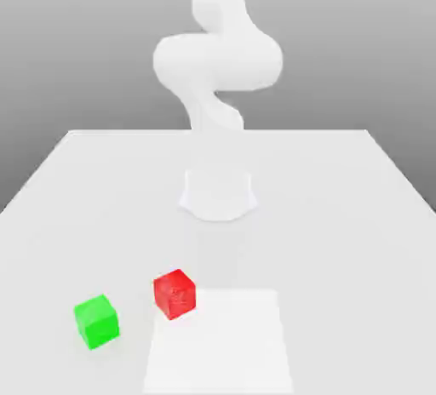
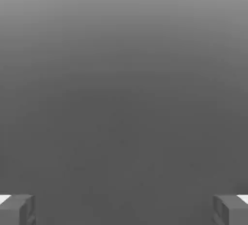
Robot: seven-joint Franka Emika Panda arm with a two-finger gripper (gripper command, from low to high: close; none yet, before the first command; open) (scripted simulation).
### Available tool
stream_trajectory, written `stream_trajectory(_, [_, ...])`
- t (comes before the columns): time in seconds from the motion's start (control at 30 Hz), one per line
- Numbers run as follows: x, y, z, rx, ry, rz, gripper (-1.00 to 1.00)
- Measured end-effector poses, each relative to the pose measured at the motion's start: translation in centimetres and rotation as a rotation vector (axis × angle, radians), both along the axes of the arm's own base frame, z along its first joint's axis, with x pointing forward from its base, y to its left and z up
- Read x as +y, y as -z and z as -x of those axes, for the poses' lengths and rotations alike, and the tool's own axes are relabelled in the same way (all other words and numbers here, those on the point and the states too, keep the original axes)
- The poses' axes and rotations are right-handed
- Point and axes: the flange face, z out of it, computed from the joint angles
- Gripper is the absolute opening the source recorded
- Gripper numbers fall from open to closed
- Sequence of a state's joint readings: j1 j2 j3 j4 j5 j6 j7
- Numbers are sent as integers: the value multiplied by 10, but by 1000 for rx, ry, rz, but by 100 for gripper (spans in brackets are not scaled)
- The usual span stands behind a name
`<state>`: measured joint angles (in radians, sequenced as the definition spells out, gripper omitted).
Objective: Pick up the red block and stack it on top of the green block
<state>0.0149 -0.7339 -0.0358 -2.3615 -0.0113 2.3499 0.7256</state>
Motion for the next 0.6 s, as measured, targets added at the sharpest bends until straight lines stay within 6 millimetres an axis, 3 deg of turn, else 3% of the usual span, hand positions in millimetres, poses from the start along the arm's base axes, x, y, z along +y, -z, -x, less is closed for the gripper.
stream_trajectory(0.13, [-20,99,-36,148,-93,66,0])
stream_trajectory(0.3, [-37,224,-47,331,-227,134,0])
stream_trajectory(0.43, [-48,325,-28,485,-355,177,0])
stream_trajectory(0.6, [-57,447,25,675,-534,210,0])
